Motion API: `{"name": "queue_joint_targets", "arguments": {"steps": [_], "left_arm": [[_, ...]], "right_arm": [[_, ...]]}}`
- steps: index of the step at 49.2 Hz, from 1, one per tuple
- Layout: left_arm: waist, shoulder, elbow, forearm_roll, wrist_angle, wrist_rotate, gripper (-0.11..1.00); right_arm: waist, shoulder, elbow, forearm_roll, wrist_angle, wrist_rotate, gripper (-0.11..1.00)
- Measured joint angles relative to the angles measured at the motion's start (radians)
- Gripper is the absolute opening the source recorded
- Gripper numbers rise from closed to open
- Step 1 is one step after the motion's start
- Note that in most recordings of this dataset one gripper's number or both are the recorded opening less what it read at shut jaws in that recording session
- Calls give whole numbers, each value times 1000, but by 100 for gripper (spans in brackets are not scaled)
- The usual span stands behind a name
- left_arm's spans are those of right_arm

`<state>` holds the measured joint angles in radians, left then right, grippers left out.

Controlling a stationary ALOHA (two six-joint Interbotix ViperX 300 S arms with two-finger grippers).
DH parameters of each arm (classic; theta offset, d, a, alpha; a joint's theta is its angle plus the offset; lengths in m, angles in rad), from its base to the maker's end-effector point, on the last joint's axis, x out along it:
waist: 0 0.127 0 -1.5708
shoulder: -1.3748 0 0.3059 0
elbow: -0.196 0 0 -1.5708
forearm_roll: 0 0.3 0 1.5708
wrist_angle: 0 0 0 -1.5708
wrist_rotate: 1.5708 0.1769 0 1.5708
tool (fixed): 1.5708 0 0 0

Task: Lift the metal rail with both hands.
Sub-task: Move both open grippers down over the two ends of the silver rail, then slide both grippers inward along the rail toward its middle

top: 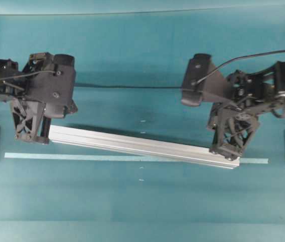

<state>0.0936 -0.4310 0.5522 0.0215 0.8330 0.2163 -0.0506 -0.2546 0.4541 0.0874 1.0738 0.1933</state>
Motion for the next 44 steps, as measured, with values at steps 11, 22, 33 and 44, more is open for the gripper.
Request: {"name": "queue_joint_targets", "arguments": {"steps": [11,22,33,44], "left_arm": [[0,25,32,0,-6,-23,59],[-2,51,58,0,-25,-38,99],[0,52,83,0,-63,-40,97],[0,89,101,2,-94,-44,97]], "right_arm": [[0,-3,12,0,-15,-18,63],[6,0,55,-2,-44,-35,100],[14,8,91,-3,-72,-49,100],[32,64,98,-3,-87,-81,100]]}}
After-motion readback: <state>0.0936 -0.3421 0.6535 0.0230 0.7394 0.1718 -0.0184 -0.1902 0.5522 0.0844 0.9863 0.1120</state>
